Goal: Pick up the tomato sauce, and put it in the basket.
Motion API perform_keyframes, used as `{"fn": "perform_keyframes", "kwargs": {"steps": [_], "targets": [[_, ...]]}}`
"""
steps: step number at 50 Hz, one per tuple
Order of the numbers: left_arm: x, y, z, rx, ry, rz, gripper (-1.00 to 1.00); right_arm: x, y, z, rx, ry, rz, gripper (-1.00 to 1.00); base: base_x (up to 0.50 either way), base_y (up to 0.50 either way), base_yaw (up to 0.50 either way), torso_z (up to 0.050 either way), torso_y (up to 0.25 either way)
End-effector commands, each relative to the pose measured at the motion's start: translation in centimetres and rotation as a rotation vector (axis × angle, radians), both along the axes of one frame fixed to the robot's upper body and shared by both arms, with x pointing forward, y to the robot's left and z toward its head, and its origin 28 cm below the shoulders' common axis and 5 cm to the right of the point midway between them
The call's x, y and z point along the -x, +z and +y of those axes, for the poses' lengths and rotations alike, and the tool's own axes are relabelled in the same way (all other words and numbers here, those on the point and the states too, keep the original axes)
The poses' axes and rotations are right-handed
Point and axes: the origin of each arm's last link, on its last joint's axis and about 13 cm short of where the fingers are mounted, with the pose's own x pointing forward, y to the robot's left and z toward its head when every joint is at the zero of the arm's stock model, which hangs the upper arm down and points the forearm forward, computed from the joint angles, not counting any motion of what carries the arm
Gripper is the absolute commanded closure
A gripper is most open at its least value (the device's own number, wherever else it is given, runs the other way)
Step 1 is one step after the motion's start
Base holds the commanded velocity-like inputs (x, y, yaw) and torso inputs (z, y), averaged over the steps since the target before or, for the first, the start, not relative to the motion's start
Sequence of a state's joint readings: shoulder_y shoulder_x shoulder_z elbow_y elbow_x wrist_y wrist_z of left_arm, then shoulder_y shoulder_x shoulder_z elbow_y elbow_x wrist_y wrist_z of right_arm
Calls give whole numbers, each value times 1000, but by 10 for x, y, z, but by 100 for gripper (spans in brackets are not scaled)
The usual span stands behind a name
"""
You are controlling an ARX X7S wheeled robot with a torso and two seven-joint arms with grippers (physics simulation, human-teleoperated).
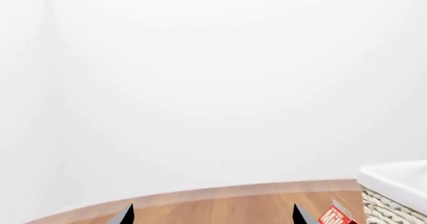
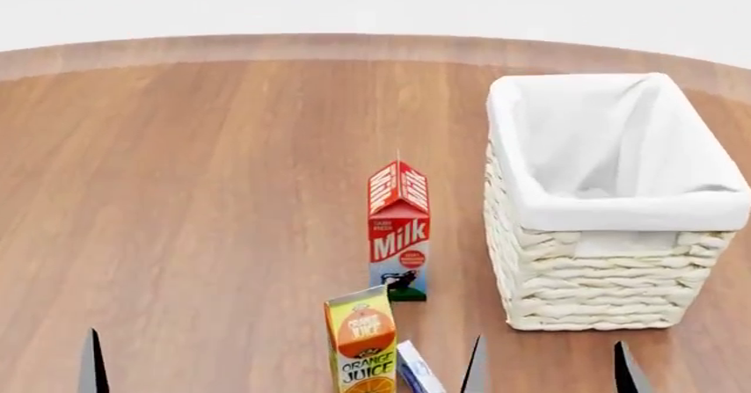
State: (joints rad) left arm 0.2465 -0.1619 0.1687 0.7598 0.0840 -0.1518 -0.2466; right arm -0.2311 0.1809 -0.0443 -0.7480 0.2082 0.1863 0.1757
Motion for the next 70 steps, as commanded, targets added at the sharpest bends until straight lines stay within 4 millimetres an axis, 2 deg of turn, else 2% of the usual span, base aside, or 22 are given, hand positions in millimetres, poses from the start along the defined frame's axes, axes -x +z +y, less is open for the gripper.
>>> {"fn": "perform_keyframes", "kwargs": {"steps": [1, 10, 15, 18, 23, 28, 38, 50, 52, 53, 54, 56, 70], "targets": [[0, 0, 0, -1, -1, 2, -100, 0, -1, 0, 4, -1, 1, -100, 500, 0, 0, 0, 0], [-1, -1, 0, -2, 2, 3, -100, 2, -1, 1, -3, 7, -21, -100, 278, 0, 0, 0, 1], [-3, -3, 2, -6, 16, 9, -100, 13, 6, -5, -31, 27, -37, -100, 0, 0, 0, 0, 0], [-2, -3, 2, -6, 21, 10, -100, 22, 6, -14, -9, 45, -17, -100, 0, 0, 0, 0, 0], [-3, -4, 1, -13, 24, 14, -100, 36, 5, -41, 53, 25, 24, -100, 0, 0, 0, 0, 0], [-3, -5, 0, -16, 24, 18, -100, 46, -5, -63, 103, -36, 76, -100, 0, 0, 0, 0, 0], [-2, -7, 0, -21, 26, 22, -100, 67, -25, -78, 171, -70, 198, -100, 0, 0, 0, 0, 0], [-3, -9, -2, -26, 24, 30, -100, 77, -35, -80, 159, -61, 252, -100, 0, 0, 0, 0, 0], [-3, -8, -2, -26, 23, 29, -100, 78, -34, -80, 161, -56, 255, -100, 0, 0, 0, 0, 0], [-3, -8, -1, -25, 24, 29, -100, 78, -27, -80, 164, -54, 256, -100, 0, 0, 0, 0, 0], [-4, -10, -3, -31, 22, 36, -100, 103, -67, -62, 132, 135, 411, -100, 0, 0, 0, 0, 0], [-4, -10, -3, -31, 23, 36, -100, 110, -80, -63, 131, 163, 464, -100, 0, 0, 0, 0, 0], [-4, -11, -3, -33, 21, 39, -100, 115, -96, -55, 143, 197, 485, -100, 0, 0, 0, 0, 0]]}}
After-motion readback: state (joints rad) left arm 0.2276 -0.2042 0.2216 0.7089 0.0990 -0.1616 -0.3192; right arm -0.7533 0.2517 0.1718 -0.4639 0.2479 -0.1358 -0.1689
